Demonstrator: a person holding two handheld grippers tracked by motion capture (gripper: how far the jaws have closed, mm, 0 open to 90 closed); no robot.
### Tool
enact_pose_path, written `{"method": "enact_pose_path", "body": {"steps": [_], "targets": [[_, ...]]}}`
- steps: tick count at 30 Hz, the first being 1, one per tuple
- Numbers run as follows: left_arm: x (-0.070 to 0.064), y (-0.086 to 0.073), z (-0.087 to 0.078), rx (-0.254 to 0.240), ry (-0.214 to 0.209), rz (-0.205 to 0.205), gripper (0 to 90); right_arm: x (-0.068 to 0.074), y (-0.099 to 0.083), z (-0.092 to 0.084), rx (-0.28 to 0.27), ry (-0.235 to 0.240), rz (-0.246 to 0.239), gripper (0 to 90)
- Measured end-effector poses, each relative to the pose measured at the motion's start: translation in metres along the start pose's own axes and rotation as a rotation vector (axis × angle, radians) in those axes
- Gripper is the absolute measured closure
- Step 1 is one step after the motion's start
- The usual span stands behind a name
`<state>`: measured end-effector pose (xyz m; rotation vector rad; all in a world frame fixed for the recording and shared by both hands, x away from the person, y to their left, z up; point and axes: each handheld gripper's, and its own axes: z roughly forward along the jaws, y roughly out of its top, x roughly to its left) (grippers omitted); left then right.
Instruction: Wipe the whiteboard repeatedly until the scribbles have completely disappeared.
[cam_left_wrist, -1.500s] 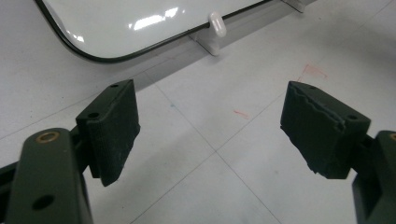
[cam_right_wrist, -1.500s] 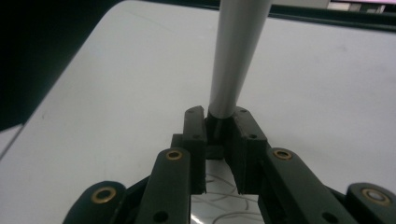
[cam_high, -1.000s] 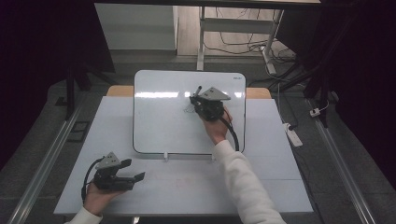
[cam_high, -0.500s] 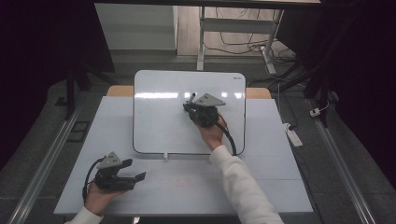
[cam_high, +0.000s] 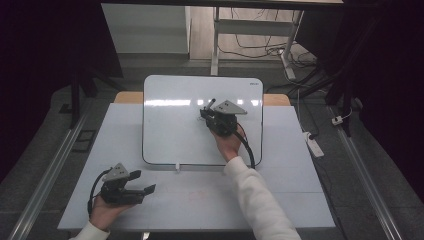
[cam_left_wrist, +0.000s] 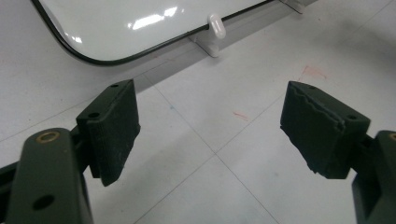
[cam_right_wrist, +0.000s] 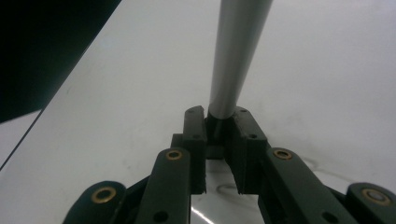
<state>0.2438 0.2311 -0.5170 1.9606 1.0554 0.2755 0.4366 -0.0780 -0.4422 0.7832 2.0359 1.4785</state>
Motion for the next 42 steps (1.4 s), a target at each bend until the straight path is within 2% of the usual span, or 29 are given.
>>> {"method": "enact_pose_path", "body": {"steps": [1,2,3,4,6,7,9,10,11,12,13,14,15,16,18,19,22,23,25,28,29,30,33,35,37,38,39,40,42], "targets": [[0.000,0.000,0.001,0.002,0.000,0.000,20.1,0.013,-0.005,0.003,0.032,0.045,-0.070,77.5],[0.000,0.000,0.001,0.004,0.000,0.000,20.1,0.013,-0.005,0.003,0.032,0.045,-0.070,77.5],[0.000,0.000,0.002,0.006,0.001,0.001,20.1,0.014,-0.005,0.003,0.038,0.044,-0.101,77.5],[0.000,0.000,0.001,0.006,0.000,0.002,20.1,0.014,-0.005,0.003,0.038,0.044,-0.101,77.5],[-0.001,0.000,0.000,0.003,0.002,0.003,20.1,0.001,-0.003,-0.001,-0.007,-0.005,-0.011,77.6],[-0.001,0.000,0.000,0.002,0.001,0.002,20.1,-0.001,-0.004,-0.002,-0.016,-0.014,0.012,77.6],[0.000,0.000,0.002,0.005,0.000,-0.001,20.0,0.013,-0.007,0.002,0.014,0.032,-0.055,77.5],[0.000,0.000,0.002,0.005,0.000,-0.001,20.0,0.013,-0.007,0.002,0.014,0.032,-0.055,77.5],[0.000,0.000,0.002,0.009,-0.001,0.003,20.1,0.018,-0.007,0.003,0.026,0.029,-0.102,77.5],[0.000,0.000,0.002,0.007,0.001,0.002,20.1,0.018,-0.007,0.003,0.026,0.029,-0.102,77.5],[0.000,0.000,0.002,0.008,0.001,0.003,20.1,0.007,-0.004,0.002,-0.012,0.002,-0.013,77.6],[0.000,0.000,0.001,0.005,-0.001,0.001,20.1,0.003,-0.004,0.002,-0.029,-0.013,0.017,77.5],[0.000,0.000,0.001,0.004,0.002,0.003,20.1,0.004,-0.004,0.003,-0.033,-0.017,0.020,77.5],[0.000,0.000,0.001,0.003,0.000,0.000,20.1,0.009,-0.005,0.004,-0.022,-0.007,-0.002,77.5],[0.001,0.000,0.002,0.004,0.000,0.000,20.0,0.019,-0.007,0.009,-0.001,0.054,-0.051,77.5],[0.001,0.000,0.002,0.005,0.000,-0.001,20.1,0.022,-0.008,0.009,0.008,0.060,-0.071,77.5],[0.000,0.000,0.001,0.005,-0.001,0.003,20.1,0.015,-0.007,0.008,0.000,0.054,-0.053,77.6],[0.000,0.000,0.001,0.004,-0.001,0.002,20.1,0.004,-0.005,0.003,-0.025,0.006,0.002,77.6],[0.000,0.000,0.001,0.003,-0.002,0.000,20.1,0.004,-0.006,0.001,-0.021,0.009,0.011,77.6],[0.001,0.001,0.003,0.009,-0.004,0.004,20.1,0.021,-0.010,0.005,0.027,0.061,-0.067,77.6],[0.001,0.001,0.003,0.010,-0.002,0.005,20.1,0.021,-0.010,0.005,0.027,0.061,-0.067,77.6],[0.000,0.000,0.003,0.009,-0.002,0.006,20.1,0.019,-0.009,0.002,0.026,0.040,-0.090,77.6],[0.000,0.000,0.001,0.001,0.000,0.001,20.1,-0.001,-0.006,-0.008,-0.018,-0.054,-0.038,77.6],[0.000,0.000,0.001,0.001,-0.001,0.000,20.1,-0.002,-0.008,-0.010,-0.024,-0.051,-0.013,77.6],[0.001,0.001,0.003,0.006,-0.002,0.001,20.0,0.010,-0.012,-0.006,0.000,-0.007,-0.063,77.5],[0.001,0.001,0.003,0.008,-0.002,0.001,20.0,0.010,-0.012,-0.006,0.000,-0.007,-0.063,77.5],[0.001,0.001,0.003,0.008,-0.001,0.002,20.0,0.015,-0.014,-0.005,0.010,0.008,-0.107,77.6],[0.001,0.000,0.002,0.006,0.000,0.001,20.0,0.011,-0.014,-0.006,0.003,0.012,-0.092,77.6],[0.000,0.000,0.001,0.001,0.001,0.000,20.1,-0.005,-0.010,-0.013,-0.023,-0.054,-0.054,77.6]]}}
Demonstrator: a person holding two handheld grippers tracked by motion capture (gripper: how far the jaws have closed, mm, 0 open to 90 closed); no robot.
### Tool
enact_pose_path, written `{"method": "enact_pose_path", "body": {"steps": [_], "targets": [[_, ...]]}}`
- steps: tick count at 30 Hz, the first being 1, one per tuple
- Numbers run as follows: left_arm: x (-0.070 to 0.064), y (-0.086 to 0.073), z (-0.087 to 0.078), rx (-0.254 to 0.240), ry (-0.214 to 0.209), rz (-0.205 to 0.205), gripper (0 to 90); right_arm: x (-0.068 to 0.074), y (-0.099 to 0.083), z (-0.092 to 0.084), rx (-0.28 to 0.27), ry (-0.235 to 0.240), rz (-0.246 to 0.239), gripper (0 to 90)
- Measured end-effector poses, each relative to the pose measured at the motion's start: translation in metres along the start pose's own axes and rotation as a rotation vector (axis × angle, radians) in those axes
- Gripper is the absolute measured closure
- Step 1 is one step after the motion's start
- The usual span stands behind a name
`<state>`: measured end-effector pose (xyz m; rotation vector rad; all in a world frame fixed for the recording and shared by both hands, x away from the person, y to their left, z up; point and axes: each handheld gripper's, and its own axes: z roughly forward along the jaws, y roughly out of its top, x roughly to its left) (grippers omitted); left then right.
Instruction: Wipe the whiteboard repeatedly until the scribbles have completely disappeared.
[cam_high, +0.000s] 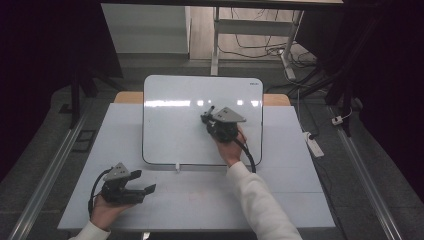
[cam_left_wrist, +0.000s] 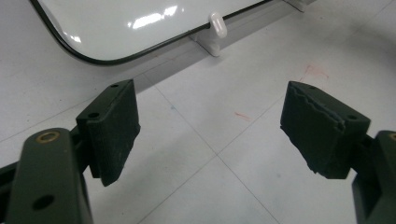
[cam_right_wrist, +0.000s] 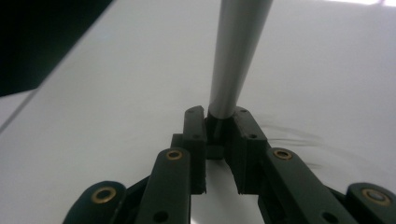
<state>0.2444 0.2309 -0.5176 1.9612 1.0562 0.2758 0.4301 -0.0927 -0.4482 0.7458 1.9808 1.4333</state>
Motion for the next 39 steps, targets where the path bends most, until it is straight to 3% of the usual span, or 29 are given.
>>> {"method": "enact_pose_path", "body": {"steps": [1,3,4,7,9,11,13,15,17,18,22,23,24,25,26,27,28,29,30,32,34,35,38,39], "targets": [[0.000,0.000,0.000,0.000,0.000,0.000,20.0,-0.008,0.001,-0.003,-0.017,-0.016,0.034,77.6],[0.000,0.000,0.000,0.001,0.000,0.000,20.1,-0.013,0.001,-0.005,-0.023,-0.029,0.053,77.6],[0.001,0.000,0.001,0.002,-0.002,0.000,20.0,-0.009,0.000,-0.006,-0.016,-0.029,0.038,77.6],[0.001,0.001,0.002,0.007,-0.003,0.000,20.0,0.008,-0.007,-0.002,0.016,0.047,-0.006,77.6],[0.001,0.001,0.002,0.006,-0.001,0.000,20.0,0.008,-0.009,-0.005,0.018,0.044,-0.034,77.6],[0.000,0.000,0.001,0.002,0.000,0.000,20.1,0.002,-0.008,-0.008,0.009,0.018,-0.020,77.6],[0.000,0.000,0.000,0.001,-0.001,0.001,20.1,-0.018,-0.008,-0.019,-0.024,-0.066,0.036,77.6],[0.000,0.001,0.001,0.002,0.000,0.001,20.0,-0.014,-0.009,-0.017,-0.030,-0.071,0.046,77.6],[0.001,0.001,0.003,0.008,-0.001,0.003,20.0,0.001,-0.011,-0.010,-0.022,-0.007,0.043,77.6],[0.001,0.001,0.003,0.008,-0.001,0.003,20.0,0.009,-0.011,-0.005,-0.013,0.014,0.016,77.6],[0.001,0.001,0.002,0.003,-0.001,-0.002,20.0,0.011,-0.011,-0.004,-0.013,0.022,-0.010,77.6],[0.001,0.001,0.001,0.003,-0.002,-0.003,20.0,-0.002,-0.010,-0.012,-0.022,-0.044,-0.006,77.6],[0.001,0.001,0.001,0.001,-0.002,-0.002,20.0,-0.002,-0.010,-0.012,-0.022,-0.044,-0.006,77.6],[0.001,0.001,0.001,0.000,-0.003,-0.001,20.0,-0.020,-0.011,-0.024,-0.033,-0.106,0.025,77.6],[0.001,0.001,0.001,0.001,-0.003,-0.001,20.0,-0.020,-0.011,-0.024,-0.033,-0.106,0.025,77.6],[0.001,0.001,0.001,0.002,-0.003,-0.002,20.0,-0.032,-0.013,-0.033,-0.043,-0.140,0.050,77.6],[0.001,0.001,0.002,0.003,-0.003,-0.002,20.0,-0.032,-0.013,-0.033,-0.043,-0.140,0.050,77.6],[0.001,0.001,0.002,0.004,-0.003,-0.002,20.0,-0.032,-0.015,-0.033,-0.056,-0.146,0.080,77.6],[0.001,0.001,0.002,0.005,-0.003,0.000,20.0,-0.027,-0.015,-0.030,-0.054,-0.127,0.080,77.6],[0.000,0.001,0.002,0.003,-0.002,0.001,20.0,-0.011,-0.016,-0.022,-0.039,-0.076,0.045,77.5],[0.000,0.001,0.001,0.001,-0.001,0.000,20.0,-0.003,-0.015,-0.019,-0.024,-0.074,-0.006,77.6],[0.001,0.001,0.001,0.001,-0.002,-0.001,20.0,-0.003,-0.015,-0.019,-0.024,-0.074,-0.006,77.6],[0.000,0.001,0.001,0.002,-0.003,0.001,20.0,-0.025,-0.015,-0.032,-0.034,-0.143,0.026,77.6],[0.000,0.001,0.001,0.001,-0.003,0.001,20.0,-0.025,-0.015,-0.032,-0.034,-0.143,0.026,77.6]]}}
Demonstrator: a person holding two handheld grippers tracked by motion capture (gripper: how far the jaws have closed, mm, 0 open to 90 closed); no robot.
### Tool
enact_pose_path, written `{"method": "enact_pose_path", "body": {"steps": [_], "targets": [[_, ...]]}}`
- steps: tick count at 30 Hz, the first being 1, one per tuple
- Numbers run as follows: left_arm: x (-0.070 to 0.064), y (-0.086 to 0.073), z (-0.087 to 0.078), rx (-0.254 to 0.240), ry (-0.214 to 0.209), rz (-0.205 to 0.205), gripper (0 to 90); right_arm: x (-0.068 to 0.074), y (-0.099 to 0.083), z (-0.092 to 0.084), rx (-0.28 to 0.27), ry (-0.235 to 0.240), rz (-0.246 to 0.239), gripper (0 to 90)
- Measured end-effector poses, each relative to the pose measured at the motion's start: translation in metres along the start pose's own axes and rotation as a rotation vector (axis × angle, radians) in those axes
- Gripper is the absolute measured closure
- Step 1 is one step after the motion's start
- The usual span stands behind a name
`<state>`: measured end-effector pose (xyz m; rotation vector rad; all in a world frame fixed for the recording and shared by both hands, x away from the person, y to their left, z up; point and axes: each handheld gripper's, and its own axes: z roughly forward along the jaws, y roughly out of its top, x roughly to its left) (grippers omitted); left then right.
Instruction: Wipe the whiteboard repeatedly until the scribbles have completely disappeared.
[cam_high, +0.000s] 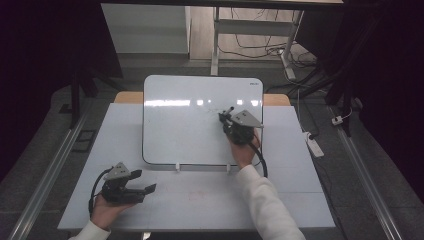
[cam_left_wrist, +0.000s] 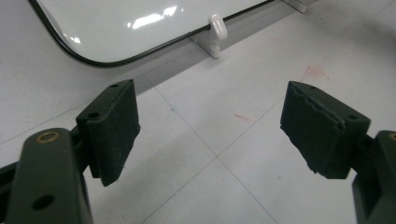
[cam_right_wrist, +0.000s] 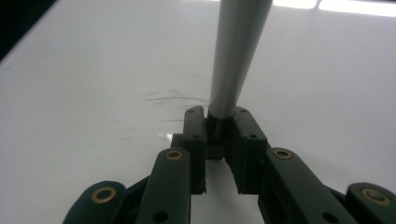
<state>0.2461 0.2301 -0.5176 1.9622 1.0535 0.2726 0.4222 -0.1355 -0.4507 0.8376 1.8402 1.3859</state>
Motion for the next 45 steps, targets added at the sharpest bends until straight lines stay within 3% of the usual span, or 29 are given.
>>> {"method": "enact_pose_path", "body": {"steps": [2,4,5,7,9,13,17,20,22,23,24,26,28,31,36,38,45], "targets": [[0.000,0.000,0.000,0.002,0.000,-0.001,20.0,-0.008,-0.001,-0.004,-0.005,-0.015,0.023,77.5],[0.000,0.000,0.001,0.003,-0.001,0.002,20.0,-0.002,-0.002,-0.003,-0.004,-0.007,0.015,77.6],[0.000,0.000,0.001,0.003,-0.001,0.002,20.0,0.009,-0.005,0.000,0.002,0.045,0.019,77.5],[0.000,0.000,0.001,0.002,0.000,0.003,20.0,0.015,-0.006,0.002,0.001,0.053,-0.002,77.6],[0.000,0.000,0.000,0.002,0.002,0.000,20.0,0.013,-0.006,0.002,0.001,0.058,0.008,77.5],[0.000,0.000,0.000,-0.001,0.003,-0.001,20.0,0.003,-0.005,0.000,-0.021,0.023,0.045,77.5],[0.000,0.001,0.001,0.003,0.002,0.001,20.0,0.015,-0.006,0.005,-0.018,0.061,0.042,77.5],[0.000,0.000,0.000,0.000,0.003,-0.001,20.0,0.027,-0.006,0.010,-0.009,0.098,0.013,77.5],[0.001,0.000,0.000,-0.001,0.005,-0.001,20.0,0.024,-0.005,0.009,-0.010,0.093,0.009,77.5],[0.001,0.000,0.000,-0.002,0.004,-0.001,20.0,0.012,-0.003,0.006,-0.024,0.040,0.012,77.5],[0.000,0.000,0.000,-0.003,0.004,0.001,20.0,0.012,-0.003,0.006,-0.024,0.040,0.012,77.5],[0.000,0.000,-0.001,-0.004,0.003,0.001,20.0,-0.013,0.002,0.001,-0.047,-0.023,0.064,77.5],[0.001,0.000,-0.001,-0.005,0.001,0.000,20.0,-0.019,0.006,0.002,-0.048,-0.030,0.076,77.5],[0.000,0.001,-0.001,-0.007,0.004,-0.001,20.0,-0.017,0.008,0.005,-0.048,-0.025,0.063,77.5],[0.000,0.001,-0.001,-0.005,0.005,0.000,20.0,0.000,0.008,0.015,-0.045,0.036,0.051,77.5],[0.000,0.001,-0.001,-0.005,0.004,0.000,20.0,0.007,0.008,0.017,-0.036,0.051,0.018,77.5],[0.001,0.001,-0.001,-0.009,0.003,0.000,20.0,-0.012,0.011,0.012,-0.056,-0.013,0.058,77.5]]}}
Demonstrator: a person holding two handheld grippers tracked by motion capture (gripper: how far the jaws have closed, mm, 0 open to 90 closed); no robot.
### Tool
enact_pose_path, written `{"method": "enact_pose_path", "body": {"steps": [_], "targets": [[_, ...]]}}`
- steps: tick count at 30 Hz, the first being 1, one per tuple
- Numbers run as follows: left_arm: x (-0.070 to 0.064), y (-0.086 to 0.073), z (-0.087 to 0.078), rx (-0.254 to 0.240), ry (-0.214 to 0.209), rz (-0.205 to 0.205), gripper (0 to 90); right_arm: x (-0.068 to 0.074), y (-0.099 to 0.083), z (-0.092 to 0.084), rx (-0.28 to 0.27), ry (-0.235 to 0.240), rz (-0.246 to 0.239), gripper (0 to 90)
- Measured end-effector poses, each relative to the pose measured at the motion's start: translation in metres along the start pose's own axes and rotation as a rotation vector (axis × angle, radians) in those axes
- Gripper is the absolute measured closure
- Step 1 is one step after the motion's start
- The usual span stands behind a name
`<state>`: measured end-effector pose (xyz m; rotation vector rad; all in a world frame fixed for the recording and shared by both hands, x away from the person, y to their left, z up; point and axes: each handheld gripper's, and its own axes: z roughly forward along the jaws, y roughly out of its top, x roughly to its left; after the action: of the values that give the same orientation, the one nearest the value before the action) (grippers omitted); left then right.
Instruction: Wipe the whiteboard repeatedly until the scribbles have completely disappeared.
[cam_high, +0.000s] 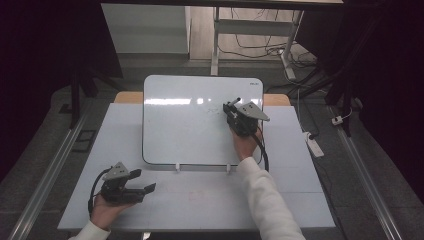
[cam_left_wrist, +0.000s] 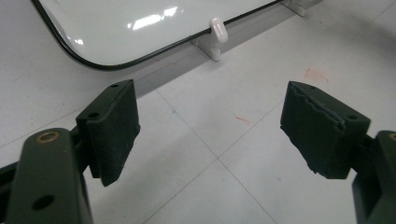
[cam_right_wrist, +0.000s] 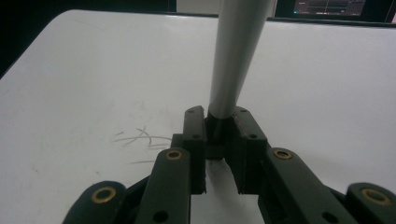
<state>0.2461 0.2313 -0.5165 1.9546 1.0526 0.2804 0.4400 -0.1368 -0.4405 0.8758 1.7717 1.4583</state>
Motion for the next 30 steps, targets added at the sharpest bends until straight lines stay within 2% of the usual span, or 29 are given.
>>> {"method": "enact_pose_path", "body": {"steps": [2,3,6,7,8,10,11,12,13,15,16,19,21,25,27,28,29,30], "targets": [[0.000,0.000,0.000,0.000,-0.001,-0.001,20.0,0.003,-0.002,-0.001,0.007,0.004,-0.014,77.5],[0.000,0.000,0.000,0.001,-0.001,0.000,20.0,0.009,-0.005,-0.003,0.022,0.029,-0.017,77.5],[0.000,0.000,0.000,0.001,0.000,0.003,20.0,0.010,-0.007,-0.004,0.021,0.031,-0.042,77.5],[-0.001,0.000,0.000,0.001,0.001,0.004,20.0,0.004,-0.005,-0.005,0.009,0.003,-0.015,77.5],[-0.001,0.000,0.000,0.001,0.000,0.004,20.0,0.004,-0.005,-0.005,0.009,0.003,-0.015,77.5],[-0.001,0.000,-0.001,0.000,0.001,0.004,20.0,-0.001,-0.005,-0.005,-0.002,-0.003,0.029,77.5],[-0.001,0.000,0.000,0.000,0.002,0.003,20.0,0.006,-0.006,-0.003,0.003,0.023,0.018,77.5],[-0.001,0.001,0.000,0.001,0.002,0.002,20.0,0.006,-0.006,-0.003,0.003,0.023,0.018,77.5],[-0.001,0.001,0.000,0.001,0.003,0.002,19.9,0.013,-0.007,0.000,0.015,0.053,0.008,77.5],[-0.001,0.001,0.000,0.002,0.004,0.002,20.0,0.028,-0.009,0.004,0.035,0.096,-0.052,77.5],[-0.001,0.000,0.000,0.001,0.004,0.003,19.9,0.033,-0.009,0.006,0.036,0.106,-0.063,77.5],[-0.002,0.000,-0.001,-0.002,0.004,0.003,20.0,0.031,-0.007,0.009,0.030,0.104,-0.040,77.5],[-0.001,0.000,-0.001,-0.004,0.003,0.002,20.0,0.020,-0.002,0.008,0.013,0.056,-0.020,77.5],[-0.001,0.001,0.000,0.001,0.001,0.005,20.0,0.014,0.003,0.011,0.008,0.037,0.000,77.5],[-0.001,0.001,-0.001,-0.001,0.000,0.005,20.0,0.017,0.003,0.012,0.004,0.044,0.004,77.5],[-0.001,0.001,-0.001,-0.002,0.001,0.004,20.0,0.027,0.000,0.015,0.016,0.084,-0.001,77.5],[-0.001,0.001,-0.001,-0.002,0.003,0.003,20.0,0.034,-0.002,0.017,0.023,0.105,-0.012,77.5],[-0.001,0.001,-0.001,-0.001,0.003,0.003,20.0,0.034,-0.002,0.017,0.023,0.105,-0.012,77.5]]}}
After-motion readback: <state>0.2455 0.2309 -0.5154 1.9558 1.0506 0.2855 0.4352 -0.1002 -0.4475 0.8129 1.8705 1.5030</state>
